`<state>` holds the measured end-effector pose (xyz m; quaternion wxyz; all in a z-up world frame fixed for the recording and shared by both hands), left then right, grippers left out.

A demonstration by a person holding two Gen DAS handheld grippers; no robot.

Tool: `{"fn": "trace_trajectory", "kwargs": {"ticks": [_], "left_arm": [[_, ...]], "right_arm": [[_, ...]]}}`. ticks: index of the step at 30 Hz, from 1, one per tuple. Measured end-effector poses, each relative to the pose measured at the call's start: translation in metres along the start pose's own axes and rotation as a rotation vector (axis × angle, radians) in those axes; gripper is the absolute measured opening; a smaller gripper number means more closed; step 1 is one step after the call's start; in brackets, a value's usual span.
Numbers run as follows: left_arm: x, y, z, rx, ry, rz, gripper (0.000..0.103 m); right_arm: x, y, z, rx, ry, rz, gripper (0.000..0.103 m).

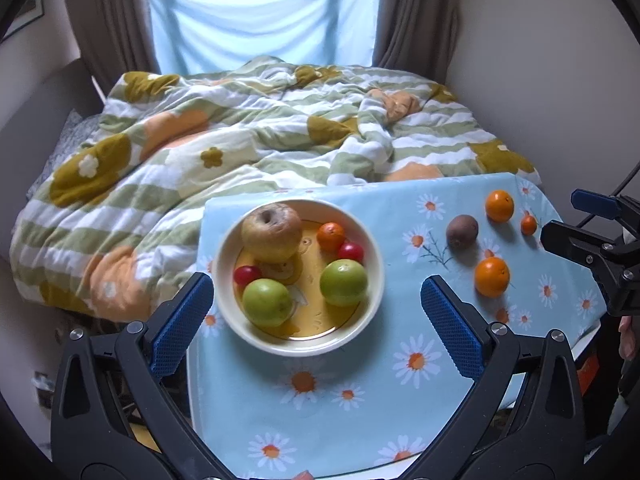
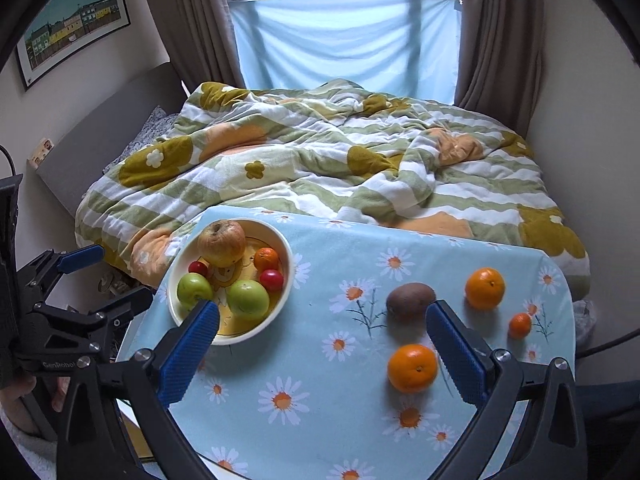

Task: Organize fruits
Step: 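Move the left gripper to a large orange and close on it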

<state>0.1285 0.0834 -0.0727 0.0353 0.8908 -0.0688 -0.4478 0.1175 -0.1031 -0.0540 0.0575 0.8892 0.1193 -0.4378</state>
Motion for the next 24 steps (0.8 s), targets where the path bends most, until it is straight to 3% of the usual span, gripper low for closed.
{"fn": "trace_trajectory", "kwargs": {"ticks": [10, 17, 24], "left_arm": [[0.011, 0.093, 0.015, -0.044, 0.004, 0.020, 0.103], [0.041, 0.153, 0.039, -0.127, -0.031, 0.020, 0.103], [0.078, 0.198, 0.061, -0.147, -0.046, 0.015, 0.103]], "right_arm": [[-0.022, 0.098, 0.038, 0.021, -0.011, 0.030, 0.103], [-0.010, 0.160, 0.060, -0.024, -0.035, 0.002, 0.103], [0.012, 0.202, 0.078, -0.060, -0.047, -0.028, 0.103]]}}
Point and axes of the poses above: each gripper's, at about its wrist camera, not at the fingertips, and x roughly the way its jaws point, y to its right, z to its underside, the point moved 5 cm from there along x, roughly the way its jaws point, and after that the axes turned 8 degrees about -x, right-handed, at the moved point
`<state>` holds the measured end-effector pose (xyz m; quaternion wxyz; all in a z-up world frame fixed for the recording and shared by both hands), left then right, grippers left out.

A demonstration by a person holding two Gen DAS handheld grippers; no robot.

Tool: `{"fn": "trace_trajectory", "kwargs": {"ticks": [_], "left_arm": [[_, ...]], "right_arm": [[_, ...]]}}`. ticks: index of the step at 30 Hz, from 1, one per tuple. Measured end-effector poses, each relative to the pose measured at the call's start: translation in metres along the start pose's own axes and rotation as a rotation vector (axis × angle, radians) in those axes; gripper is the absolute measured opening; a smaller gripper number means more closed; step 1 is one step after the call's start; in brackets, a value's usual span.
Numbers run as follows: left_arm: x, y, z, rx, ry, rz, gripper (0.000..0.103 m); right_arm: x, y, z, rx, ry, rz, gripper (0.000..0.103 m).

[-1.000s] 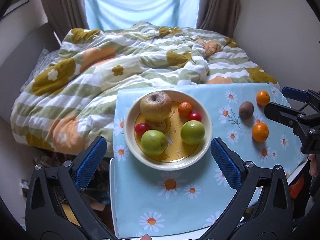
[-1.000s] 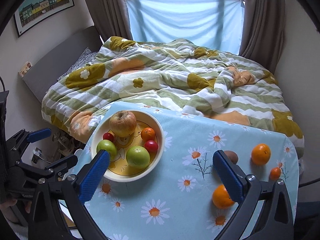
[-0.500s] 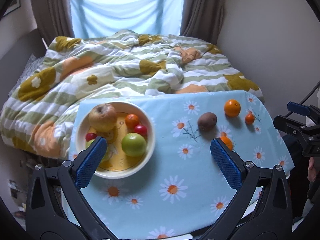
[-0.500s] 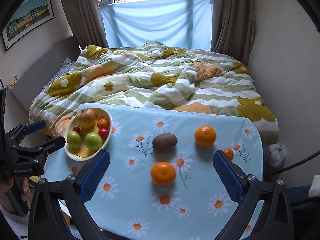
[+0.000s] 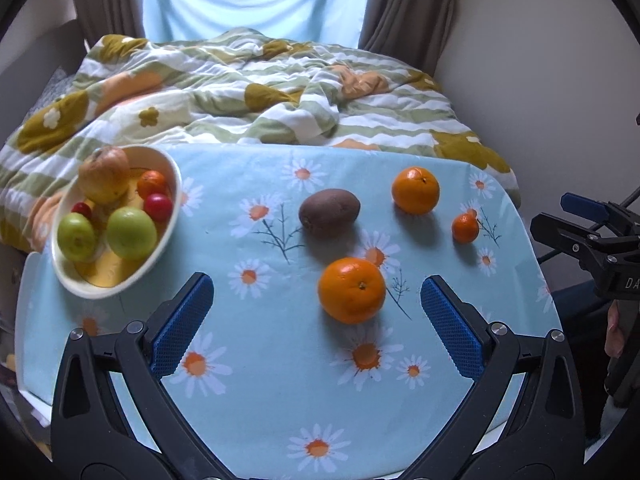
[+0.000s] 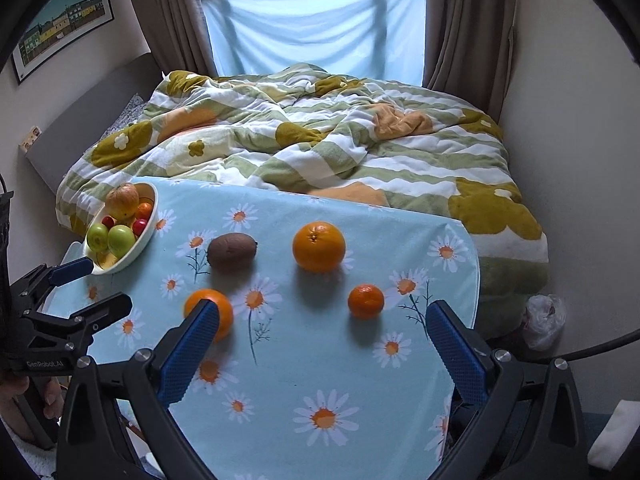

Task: Organize fruits
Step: 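Move the left gripper to a large orange and close on it, then grasp a small tangerine with the right gripper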

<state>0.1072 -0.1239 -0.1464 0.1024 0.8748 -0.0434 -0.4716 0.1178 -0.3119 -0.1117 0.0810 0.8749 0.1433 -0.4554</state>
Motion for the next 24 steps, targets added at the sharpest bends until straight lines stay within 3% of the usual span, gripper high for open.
{"fn": "trace_trajectory", "kwargs": {"ticks": [11, 18, 20, 24], "left_arm": [[0.063, 0.019, 0.021, -0.014, -0.026, -0.044, 0.102], [0.088, 0.023, 0.032, 0.009, -0.076, -0.057, 0.080], [0.093, 0.025, 0.035, 0.028, -0.091, -0.065, 0.068], [0.094, 0.029, 0.035, 0.068, -0.082, -0.088, 0.067]], "right_arm": [[0.051, 0.033, 0.024, -0.022, -0.046, -0.037, 0.102], [0.077, 0.038, 0.028, -0.034, -0.073, -0.056, 0.094], [0.082, 0.037, 0.028, -0.049, -0.080, -0.054, 0.091], [0.092, 0.036, 0.029, -0.062, -0.089, -0.061, 0.087]]}}
Point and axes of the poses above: each gripper's, at about its wrist camera, not at the fingertips, and x roughly the way its jaws point, y to its right, z to its underside, the point moved 5 cm from there along x, roughly the way its jaws point, and after that the axes turned 8 degrees about -x, right-handed, at the moved point
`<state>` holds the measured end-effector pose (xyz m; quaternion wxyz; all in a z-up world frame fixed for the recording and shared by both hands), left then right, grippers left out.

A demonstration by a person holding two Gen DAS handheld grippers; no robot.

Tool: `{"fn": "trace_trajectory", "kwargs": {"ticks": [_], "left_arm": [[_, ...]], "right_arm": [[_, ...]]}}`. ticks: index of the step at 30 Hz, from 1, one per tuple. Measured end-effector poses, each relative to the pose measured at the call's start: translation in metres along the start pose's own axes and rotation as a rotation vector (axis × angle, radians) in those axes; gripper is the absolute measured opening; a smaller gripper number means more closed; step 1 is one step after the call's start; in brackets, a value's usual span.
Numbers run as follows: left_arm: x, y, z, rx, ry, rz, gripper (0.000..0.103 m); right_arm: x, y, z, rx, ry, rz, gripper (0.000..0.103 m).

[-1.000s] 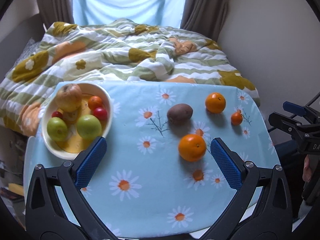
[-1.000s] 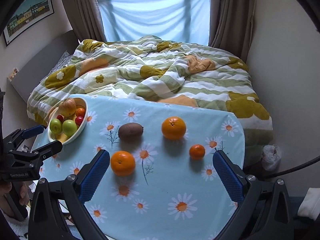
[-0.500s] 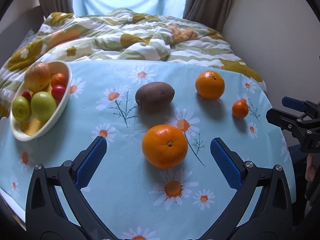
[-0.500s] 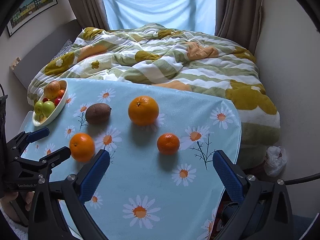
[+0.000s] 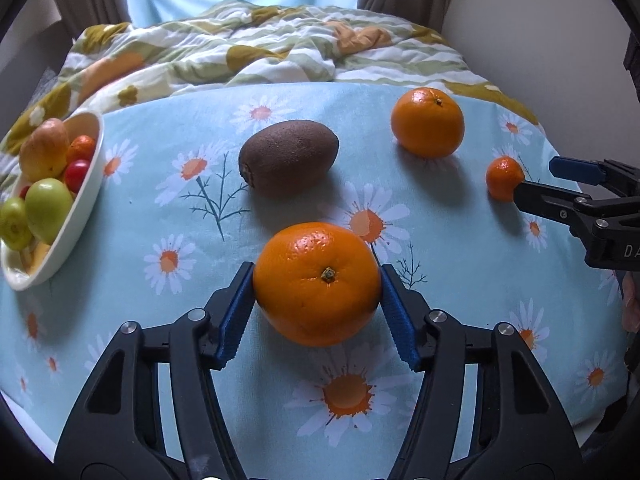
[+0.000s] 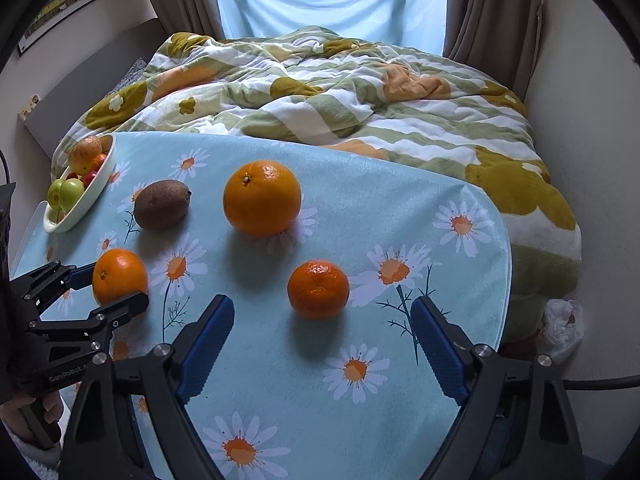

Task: Organize fruits
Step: 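Grasp a small tangerine with the right gripper, then carry the orange and tangerine to the bowl and open the left gripper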

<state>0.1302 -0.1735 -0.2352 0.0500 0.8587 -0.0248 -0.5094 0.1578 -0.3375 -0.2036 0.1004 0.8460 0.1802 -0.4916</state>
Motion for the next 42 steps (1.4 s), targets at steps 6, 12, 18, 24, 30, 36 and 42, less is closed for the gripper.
{"fn": "trace_trajectory", "kwargs": {"ticks": [6, 12, 18, 24, 30, 36, 42], "left_arm": [[-0.004, 0.000, 0.003, -0.002, 0.007, -0.007, 0.067], [-0.004, 0.000, 0.003, -0.008, 0.008, -0.009, 0.067], [-0.005, -0.003, 0.007, -0.018, -0.002, -0.012, 0.066], [-0.012, -0.007, 0.010, -0.037, -0.006, -0.002, 0.066], [-0.028, -0.009, 0.004, -0.043, 0.012, 0.002, 0.066], [-0.055, -0.016, -0.007, -0.088, 0.034, 0.026, 0.066], [-0.086, -0.038, -0.020, -0.141, 0.068, 0.028, 0.066]], "right_arm": [[0.013, -0.001, -0.002, -0.017, -0.011, -0.007, 0.074], [0.020, -0.002, -0.005, -0.031, -0.009, -0.003, 0.065], [0.023, -0.002, -0.009, -0.040, 0.001, 0.002, 0.055], [0.024, -0.003, -0.012, -0.043, 0.003, -0.001, 0.035], [0.009, -0.007, -0.016, -0.041, 0.024, -0.007, 0.035], [-0.011, -0.018, -0.024, -0.047, 0.041, -0.029, 0.035], [-0.032, -0.042, -0.038, -0.086, 0.055, -0.070, 0.035]]}}
Point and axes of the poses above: each gripper's, at about its wrist camera, not at the fingertips, and x roughly the way its jaws point, y to its right, z to its underside, the point moved 5 cm from there along x, roughly the way its jaws point, and after that the axes turned 8 degrees about -x, right-handed, at the moved point
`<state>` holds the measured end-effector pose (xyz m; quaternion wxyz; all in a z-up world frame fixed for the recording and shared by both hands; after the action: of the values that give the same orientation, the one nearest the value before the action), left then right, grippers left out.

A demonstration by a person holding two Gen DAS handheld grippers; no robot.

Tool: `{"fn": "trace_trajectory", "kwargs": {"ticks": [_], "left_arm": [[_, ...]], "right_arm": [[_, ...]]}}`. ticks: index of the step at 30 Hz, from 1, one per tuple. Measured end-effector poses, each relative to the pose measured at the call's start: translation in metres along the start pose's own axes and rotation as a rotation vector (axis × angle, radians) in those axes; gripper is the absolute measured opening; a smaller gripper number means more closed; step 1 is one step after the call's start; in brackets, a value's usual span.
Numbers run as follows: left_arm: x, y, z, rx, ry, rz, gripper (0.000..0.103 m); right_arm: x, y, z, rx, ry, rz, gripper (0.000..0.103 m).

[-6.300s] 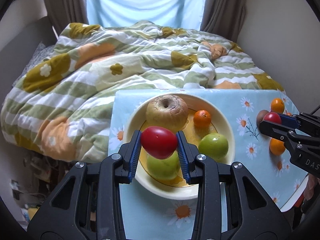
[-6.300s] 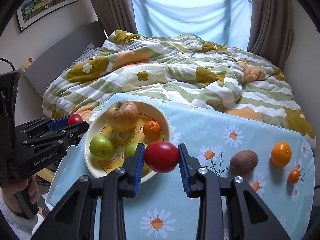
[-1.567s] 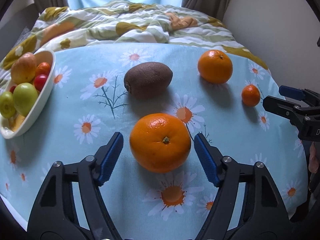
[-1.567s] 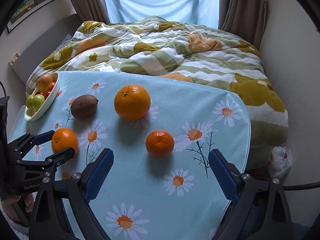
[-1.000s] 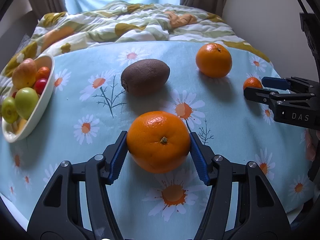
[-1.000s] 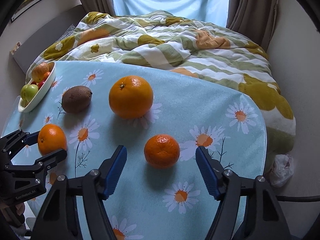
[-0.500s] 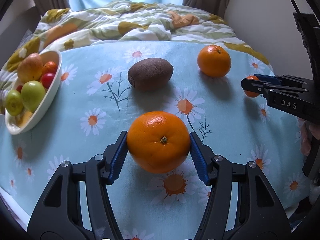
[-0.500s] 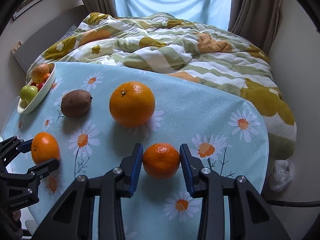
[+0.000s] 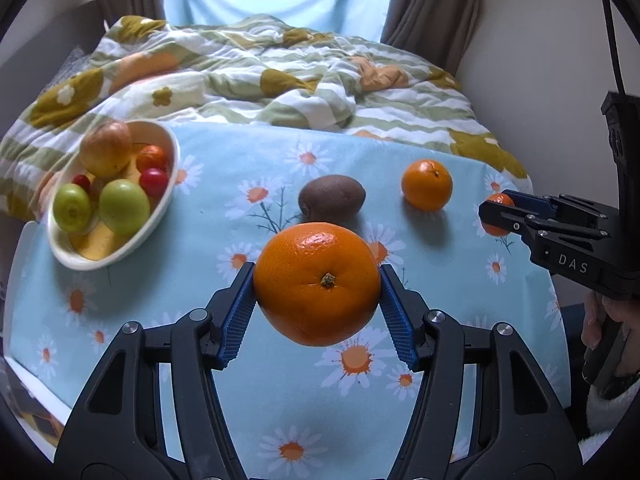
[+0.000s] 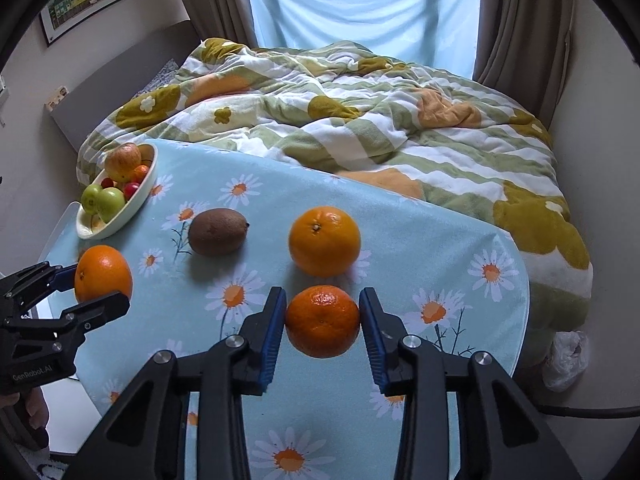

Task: Organize fruits
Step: 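Carry the orange and tangerine to the bowl and open the left gripper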

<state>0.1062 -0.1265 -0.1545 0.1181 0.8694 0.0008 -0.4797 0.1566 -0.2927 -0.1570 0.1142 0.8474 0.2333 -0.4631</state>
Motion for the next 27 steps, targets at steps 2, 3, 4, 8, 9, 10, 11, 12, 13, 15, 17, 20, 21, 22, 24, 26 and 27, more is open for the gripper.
{"fn": "trace_trajectory", "kwargs": {"ticks": [2, 3, 4, 8, 9, 10, 11, 12, 13, 15, 17, 20, 21, 22, 24, 26, 27], "left_arm": [[-0.010, -0.009, -0.008, 0.004, 0.018, -0.010, 0.066], [-0.014, -0.014, -0.012, 0.004, 0.024, -0.012, 0.066], [-0.018, -0.020, -0.016, 0.001, 0.030, -0.012, 0.066], [-0.032, -0.043, -0.033, 0.003, 0.054, -0.011, 0.066], [-0.035, -0.050, -0.038, 0.006, 0.060, -0.010, 0.066], [-0.037, -0.056, -0.042, 0.009, 0.063, -0.009, 0.066], [-0.040, -0.062, -0.046, 0.012, 0.066, -0.006, 0.066], [-0.042, -0.069, -0.051, 0.014, 0.069, -0.004, 0.066], [-0.044, -0.076, -0.054, 0.018, 0.071, -0.002, 0.066], [-0.048, -0.089, -0.062, 0.031, 0.073, 0.001, 0.066], [-0.050, -0.104, -0.070, 0.042, 0.075, 0.005, 0.066], [-0.050, -0.125, -0.083, 0.054, 0.072, 0.013, 0.066], [-0.050, -0.131, -0.087, 0.059, 0.073, 0.017, 0.066], [-0.049, -0.138, -0.090, 0.066, 0.072, 0.020, 0.066], [-0.047, -0.150, -0.097, 0.083, 0.072, 0.026, 0.066], [-0.043, -0.162, -0.102, 0.103, 0.068, 0.036, 0.066], [-0.040, -0.167, -0.104, 0.114, 0.065, 0.040, 0.066]], "right_arm": [[-0.004, -0.010, -0.007, -0.016, 0.006, -0.009, 0.035], [-0.006, -0.016, -0.010, -0.022, 0.007, -0.011, 0.035], [-0.008, -0.022, -0.014, -0.028, 0.009, -0.013, 0.035], [-0.012, -0.046, -0.030, -0.036, 0.022, -0.020, 0.035], [-0.013, -0.053, -0.035, -0.037, 0.027, -0.021, 0.035], [-0.013, -0.059, -0.039, -0.040, 0.030, -0.021, 0.035], [-0.013, -0.066, -0.044, -0.041, 0.033, -0.020, 0.035], [-0.013, -0.072, -0.048, -0.040, 0.035, -0.020, 0.035], [-0.013, -0.079, -0.053, -0.039, 0.038, -0.020, 0.035], [-0.012, -0.092, -0.063, -0.036, 0.045, -0.018, 0.035], [-0.010, -0.103, -0.072, -0.026, 0.050, -0.015, 0.035], [-0.005, -0.121, -0.084, -0.012, 0.055, -0.008, 0.035], [-0.003, -0.127, -0.087, -0.008, 0.056, -0.004, 0.035], [-0.001, -0.133, -0.091, -0.003, 0.056, -0.001, 0.035], [0.003, -0.144, -0.097, 0.007, 0.053, 0.008, 0.035], [0.009, -0.154, -0.103, 0.024, 0.051, 0.017, 0.035], [0.012, -0.158, -0.105, 0.033, 0.050, 0.024, 0.035]]}}
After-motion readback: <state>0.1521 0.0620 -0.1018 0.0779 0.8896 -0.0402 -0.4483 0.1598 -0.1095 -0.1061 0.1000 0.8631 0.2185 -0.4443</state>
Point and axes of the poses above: each gripper's, at about its wrist camera, not at the fingertips, and x roughly the way its jaws point, y to its right, z to its underside, the point moved 5 cm from there along x, roughly the way its jaws point, and after that the axes turned 8 degrees about -x, right-handed, at the moved point
